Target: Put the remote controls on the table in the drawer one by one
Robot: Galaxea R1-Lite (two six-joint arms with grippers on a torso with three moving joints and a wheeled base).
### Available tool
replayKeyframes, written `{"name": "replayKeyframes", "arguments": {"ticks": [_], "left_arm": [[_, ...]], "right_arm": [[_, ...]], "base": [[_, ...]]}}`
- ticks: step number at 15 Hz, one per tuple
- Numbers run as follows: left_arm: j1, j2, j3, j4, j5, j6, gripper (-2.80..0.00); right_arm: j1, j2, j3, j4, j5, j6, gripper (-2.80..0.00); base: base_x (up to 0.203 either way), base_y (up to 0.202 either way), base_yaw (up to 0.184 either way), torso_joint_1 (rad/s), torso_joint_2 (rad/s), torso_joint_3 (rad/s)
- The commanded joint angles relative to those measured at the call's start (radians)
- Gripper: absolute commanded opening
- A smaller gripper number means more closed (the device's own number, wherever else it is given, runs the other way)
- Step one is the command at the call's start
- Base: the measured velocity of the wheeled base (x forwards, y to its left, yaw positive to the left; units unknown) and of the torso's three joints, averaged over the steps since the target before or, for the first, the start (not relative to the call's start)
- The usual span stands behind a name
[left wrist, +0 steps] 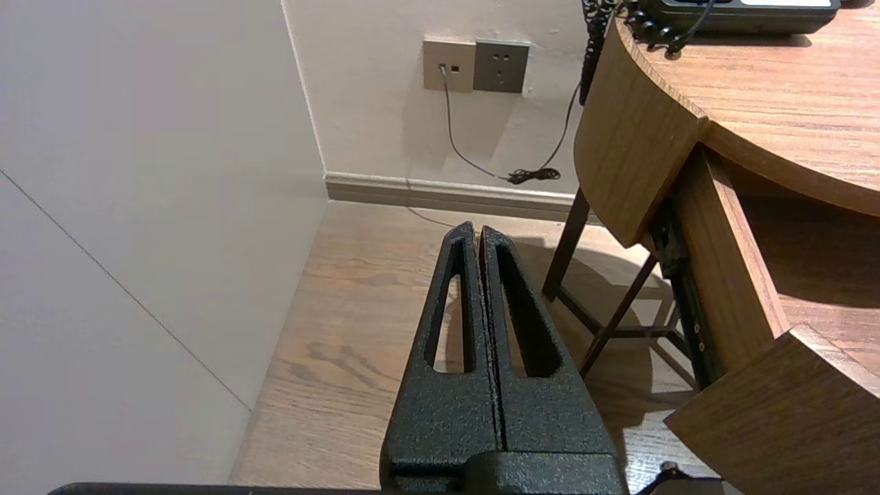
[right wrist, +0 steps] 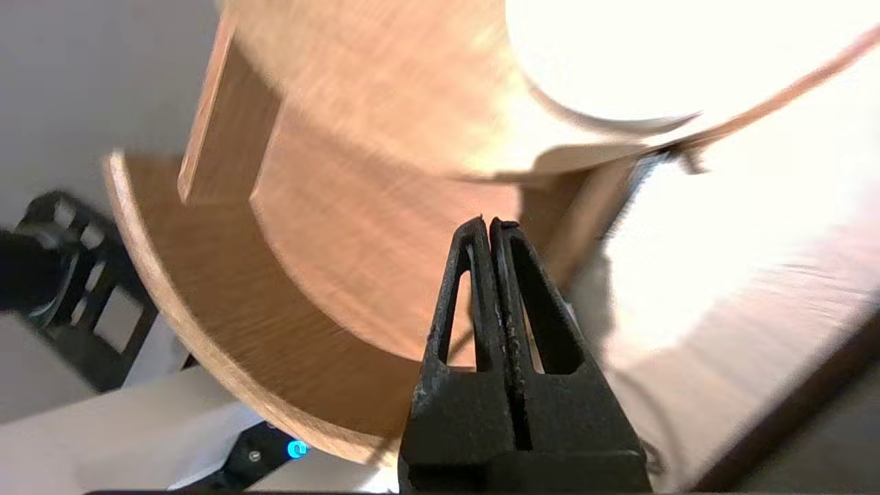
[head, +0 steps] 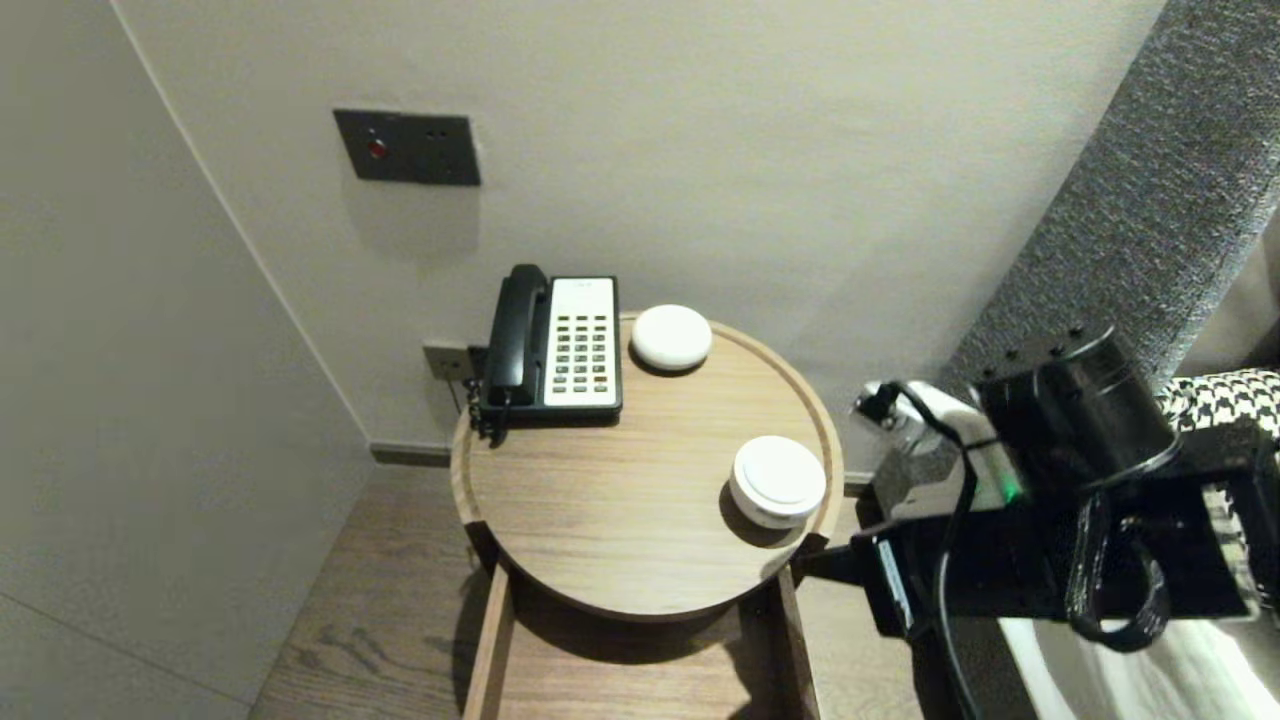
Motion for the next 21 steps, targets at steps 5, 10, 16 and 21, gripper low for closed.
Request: {"name": "replayKeyframes", "arguments": {"ticks": [5, 10, 16, 21], "left_arm": [[0.000, 0.000, 0.000, 0.000, 0.000, 0.000, -2.80], [0.000, 0.000, 0.000, 0.000, 0.000, 0.000, -2.80], [0.000, 0.000, 0.000, 0.000, 0.000, 0.000, -2.80], [0.000, 0.000, 0.000, 0.000, 0.000, 0.000, -2.80]], "right_arm": [[-0.129, 0.001, -0.236, 0.102, -0.023, -0.053, 0.00], [-0.127, 0.049, -0.226, 0.090, -0.023, -0.146, 0.00], [-0.116, 0.072, -0.158, -0.058, -0.054, -0.182, 0.00], [-0.106, 0.130, -0.089, -0.178, -0.057, -0.212, 0.00]], "base": [[0.000, 0.000, 0.000, 0.000, 0.00, 0.000], [0.000, 0.000, 0.000, 0.000, 0.00, 0.000], [0.000, 0.000, 0.000, 0.000, 0.00, 0.000], [0.000, 0.000, 0.000, 0.000, 0.00, 0.000]]}}
